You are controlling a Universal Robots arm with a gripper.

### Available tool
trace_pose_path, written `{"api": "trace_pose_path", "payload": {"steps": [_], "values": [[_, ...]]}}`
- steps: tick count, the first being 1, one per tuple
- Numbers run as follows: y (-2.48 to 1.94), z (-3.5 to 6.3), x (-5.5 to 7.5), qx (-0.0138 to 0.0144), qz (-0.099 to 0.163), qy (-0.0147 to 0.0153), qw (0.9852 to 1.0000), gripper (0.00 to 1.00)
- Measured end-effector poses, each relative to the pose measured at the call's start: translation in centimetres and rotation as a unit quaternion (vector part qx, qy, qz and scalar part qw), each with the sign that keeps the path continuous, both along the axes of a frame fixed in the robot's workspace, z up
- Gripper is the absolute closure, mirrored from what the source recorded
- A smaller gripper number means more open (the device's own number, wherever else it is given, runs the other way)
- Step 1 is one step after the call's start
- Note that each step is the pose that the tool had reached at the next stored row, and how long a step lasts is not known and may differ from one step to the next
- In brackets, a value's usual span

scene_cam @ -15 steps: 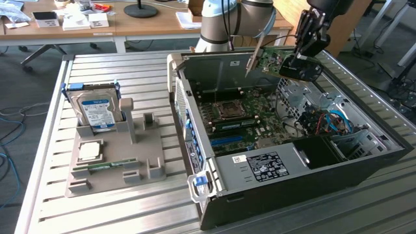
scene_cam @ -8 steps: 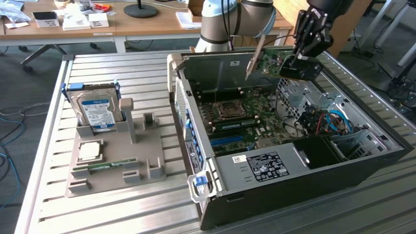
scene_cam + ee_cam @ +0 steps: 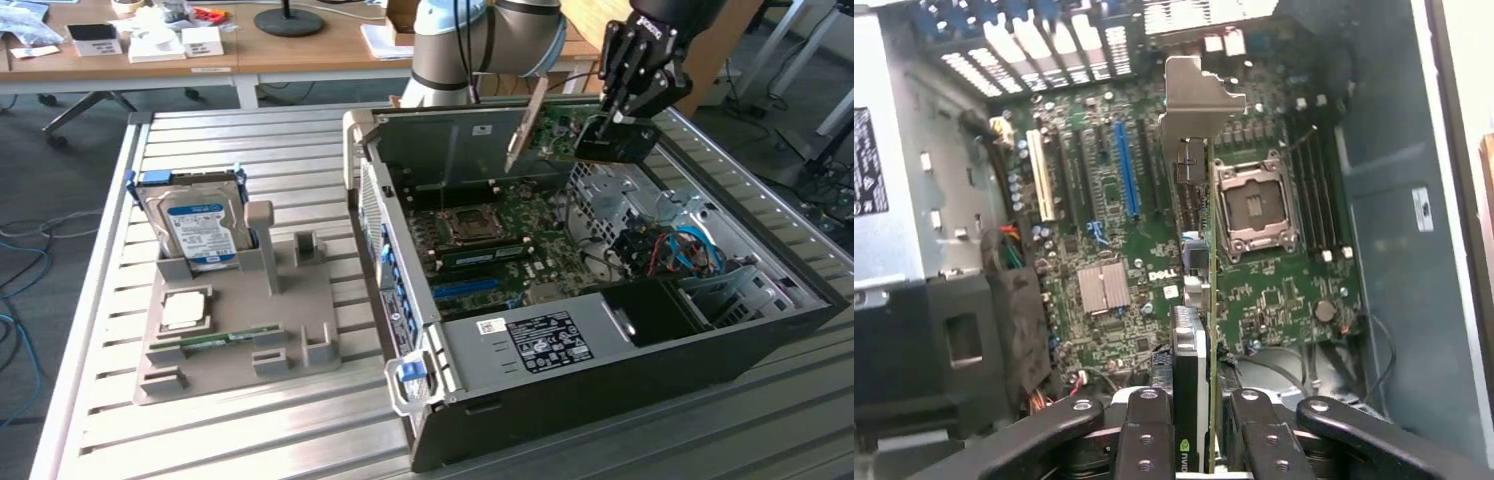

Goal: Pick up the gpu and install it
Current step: 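Insert the gpu into the slot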

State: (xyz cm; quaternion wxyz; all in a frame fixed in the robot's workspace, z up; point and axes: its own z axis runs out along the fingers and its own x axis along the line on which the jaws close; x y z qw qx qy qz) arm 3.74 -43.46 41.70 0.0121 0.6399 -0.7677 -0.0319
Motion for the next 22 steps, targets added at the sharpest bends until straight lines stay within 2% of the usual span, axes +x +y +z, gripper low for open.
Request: {"api": "trace_pose_path", "payload": {"steps": [7,12,14,18,19,20,22], "values": [[0.00,-0.03,0.00,0.0000,0.050,0.0000,0.9988,0.73],[0.00,-0.05,0.00,0.0000,0.054,-0.0001,0.9986,0.73],[0.01,-0.09,0.00,0.0001,0.055,-0.0019,0.9985,0.73],[0.00,-0.23,-0.10,0.0000,0.059,-0.0101,0.9982,0.73],[0.00,-0.48,-0.36,-0.0005,0.066,-0.0256,0.9975,0.73],[0.00,-0.52,-0.44,0.0004,0.068,-0.0282,0.9973,0.73],[0.00,-0.53,-0.56,0.0010,0.068,-0.0285,0.9973,0.73]]}}
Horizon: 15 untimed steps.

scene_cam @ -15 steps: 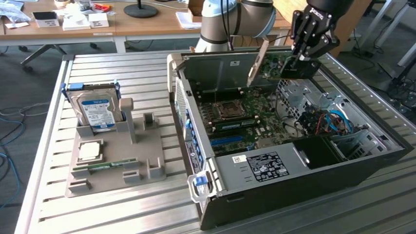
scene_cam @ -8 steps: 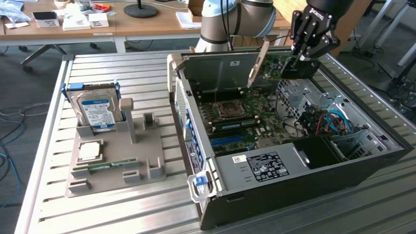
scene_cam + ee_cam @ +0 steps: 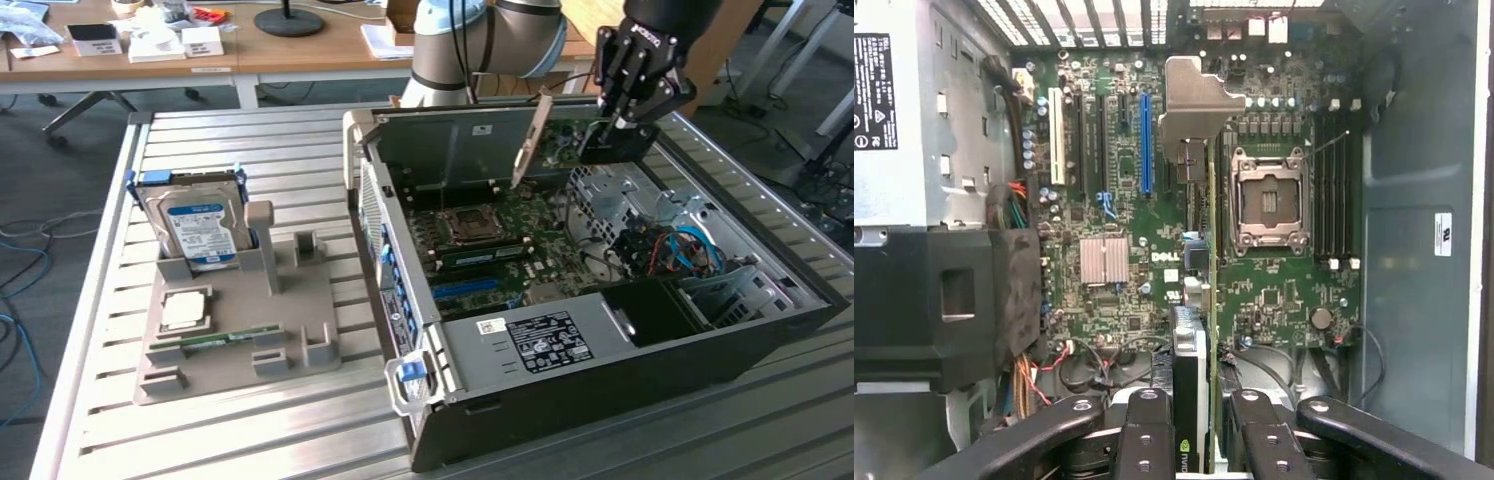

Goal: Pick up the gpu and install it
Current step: 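Insert the gpu into the slot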

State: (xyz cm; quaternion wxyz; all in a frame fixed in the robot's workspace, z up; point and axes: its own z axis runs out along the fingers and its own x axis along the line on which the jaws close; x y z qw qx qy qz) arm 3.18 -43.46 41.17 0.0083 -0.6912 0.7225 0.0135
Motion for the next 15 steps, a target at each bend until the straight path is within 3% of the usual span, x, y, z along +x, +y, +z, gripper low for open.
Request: {"api": "trace_pose_path", "payload": {"steps": [2,4,5,7,15], "values": [[0.00,0.00,-0.09,0.0037,0.000,-0.0012,1.0000,0.73],[0.00,0.00,-0.16,0.0102,0.000,-0.0027,0.9999,0.73],[0.00,-0.01,-0.18,0.0122,0.000,-0.0031,0.9999,0.73],[-0.01,-0.01,-0.20,0.0135,0.000,-0.0033,0.9999,0.73],[-0.10,-0.05,-0.32,0.0231,0.000,-0.0065,0.9997,0.73]]}}
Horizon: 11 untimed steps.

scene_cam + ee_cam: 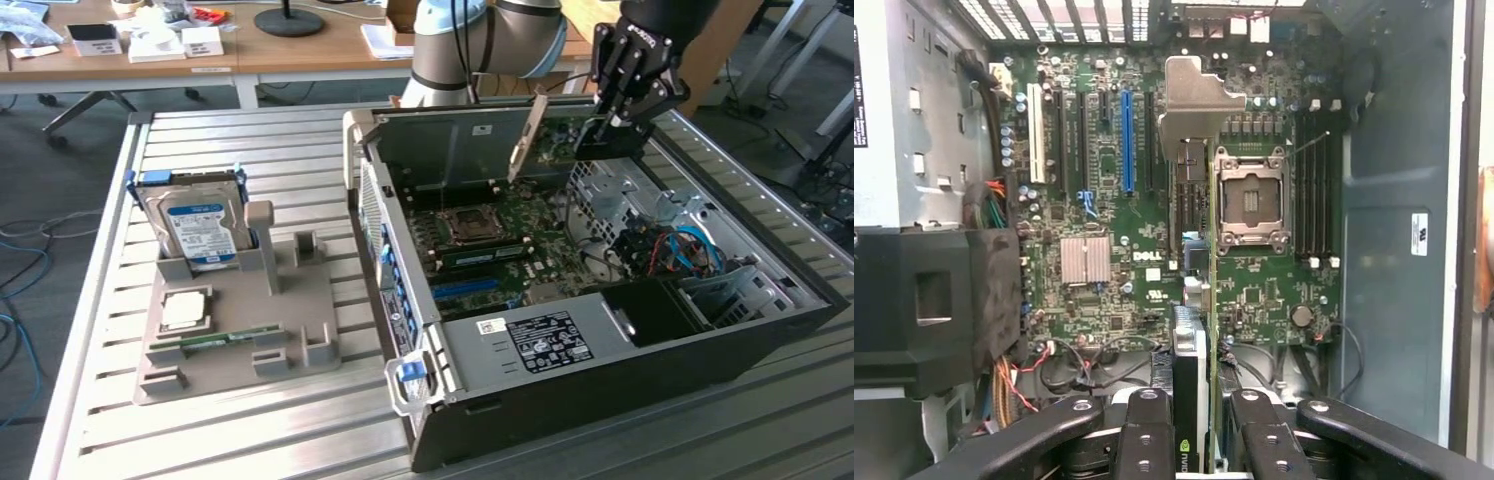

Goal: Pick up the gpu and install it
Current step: 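Insert the gpu into the slot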

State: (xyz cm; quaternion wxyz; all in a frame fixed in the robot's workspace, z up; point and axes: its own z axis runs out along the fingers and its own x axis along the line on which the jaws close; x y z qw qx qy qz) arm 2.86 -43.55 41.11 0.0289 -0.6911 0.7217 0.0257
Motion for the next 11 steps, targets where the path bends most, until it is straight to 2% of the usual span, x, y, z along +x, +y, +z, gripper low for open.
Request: {"api": "trace_pose_path", "payload": {"steps": [2,11], "values": [[-0.02,-0.01,-0.02,0.0028,0.000,-0.0010,1.0000,0.73],[-0.02,-0.01,-0.02,0.0029,0.000,-0.0010,1.0000,0.73]]}}
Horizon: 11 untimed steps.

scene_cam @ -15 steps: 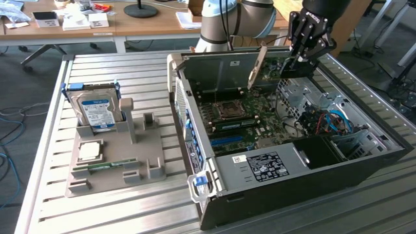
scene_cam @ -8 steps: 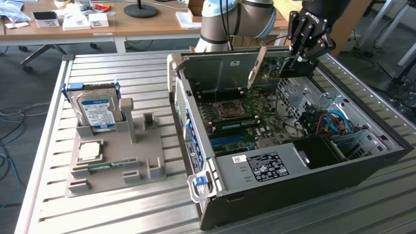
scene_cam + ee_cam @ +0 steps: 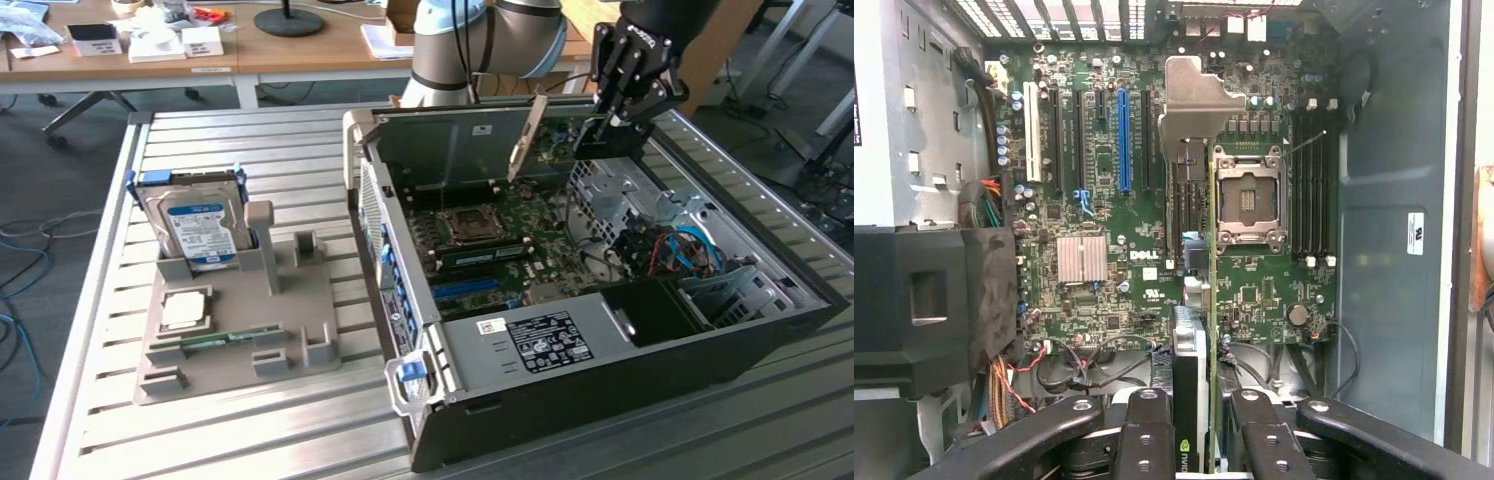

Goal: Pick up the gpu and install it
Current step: 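Insert the gpu into the slot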

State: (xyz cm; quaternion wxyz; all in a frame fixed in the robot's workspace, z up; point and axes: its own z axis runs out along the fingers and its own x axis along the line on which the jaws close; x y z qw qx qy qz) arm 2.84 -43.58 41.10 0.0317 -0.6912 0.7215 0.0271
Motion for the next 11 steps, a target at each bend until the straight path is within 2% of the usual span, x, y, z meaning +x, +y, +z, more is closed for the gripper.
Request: {"api": "trace_pose_path", "payload": {"steps": [6,11], "values": [[0.00,0.00,0.00,0.0000,0.000,0.0000,1.0000,0.73],[0.00,-0.01,-0.61,0.0000,0.000,0.0000,1.0000,0.73]]}}
